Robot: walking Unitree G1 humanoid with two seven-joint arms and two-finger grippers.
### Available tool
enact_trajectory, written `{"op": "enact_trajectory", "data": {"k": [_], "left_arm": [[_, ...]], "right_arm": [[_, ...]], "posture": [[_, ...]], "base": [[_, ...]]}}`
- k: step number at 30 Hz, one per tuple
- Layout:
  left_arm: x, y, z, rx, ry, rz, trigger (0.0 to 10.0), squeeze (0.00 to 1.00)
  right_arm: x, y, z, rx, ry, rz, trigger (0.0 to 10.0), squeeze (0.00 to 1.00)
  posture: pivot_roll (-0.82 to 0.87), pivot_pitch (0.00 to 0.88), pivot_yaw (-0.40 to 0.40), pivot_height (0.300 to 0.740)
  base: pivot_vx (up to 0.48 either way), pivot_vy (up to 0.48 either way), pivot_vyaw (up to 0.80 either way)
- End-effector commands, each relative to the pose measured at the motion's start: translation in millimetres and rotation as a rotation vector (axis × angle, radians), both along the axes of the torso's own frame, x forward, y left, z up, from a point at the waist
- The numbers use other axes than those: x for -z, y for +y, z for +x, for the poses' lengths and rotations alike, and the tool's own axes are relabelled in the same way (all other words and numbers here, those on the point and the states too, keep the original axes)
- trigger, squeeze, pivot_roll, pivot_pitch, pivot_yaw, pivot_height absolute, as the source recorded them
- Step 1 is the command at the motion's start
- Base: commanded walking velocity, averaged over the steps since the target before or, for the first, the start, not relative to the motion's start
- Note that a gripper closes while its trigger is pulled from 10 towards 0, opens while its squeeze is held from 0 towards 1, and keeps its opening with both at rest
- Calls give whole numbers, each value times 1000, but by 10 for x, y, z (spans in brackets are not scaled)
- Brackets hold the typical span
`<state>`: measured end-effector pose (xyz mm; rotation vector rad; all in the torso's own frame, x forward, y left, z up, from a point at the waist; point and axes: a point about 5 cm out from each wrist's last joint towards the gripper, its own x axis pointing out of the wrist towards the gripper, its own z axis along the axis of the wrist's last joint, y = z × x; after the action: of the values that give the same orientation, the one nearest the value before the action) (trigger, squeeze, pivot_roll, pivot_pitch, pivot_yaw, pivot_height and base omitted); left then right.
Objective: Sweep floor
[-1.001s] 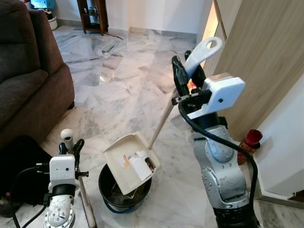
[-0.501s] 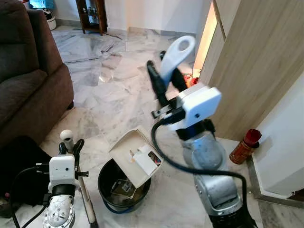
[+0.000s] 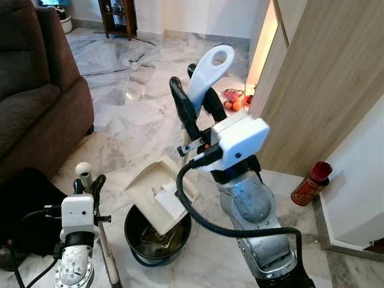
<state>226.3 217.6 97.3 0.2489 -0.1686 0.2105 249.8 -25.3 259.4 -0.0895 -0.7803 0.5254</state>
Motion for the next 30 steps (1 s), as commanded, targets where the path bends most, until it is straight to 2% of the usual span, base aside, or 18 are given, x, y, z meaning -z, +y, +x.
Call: {"op": "enact_trajectory", "data": {"k": [1, 17, 20, 26, 30], "left_arm": [[-83, 10, 24, 4, -41, 14, 10000, 0], [-78, 4, 32, 4, -44, 9, 10000, 0], [-77, 1, 35, 5, -45, 8, 10000, 0], [-84, -1, 42, 4, -48, 8, 10000, 0], [-85, -2, 43, 4, -50, 8, 10000, 0]], "right_arm": [[-167, 11, -156, -26, -133, 11, 10000, 0], [-140, 62, -202, -56, -141, -4, 10000, 0], [-121, 99, -236, -65, -172, -51, 10000, 0], [-114, 107, -232, -79, -146, -29, 10000, 0], [-117, 114, -238, -79, -164, -50, 10000, 0]], "posture": [[177, 98, -35, 740], [173, 99, -37, 740], [173, 96, -38, 740], [176, 92, -39, 740], [175, 92, -39, 740]], "base": [[0, 0, 0], [0, 0, 0], [0, 0, 0], [0, 0, 0], [0, 0, 0]]}}
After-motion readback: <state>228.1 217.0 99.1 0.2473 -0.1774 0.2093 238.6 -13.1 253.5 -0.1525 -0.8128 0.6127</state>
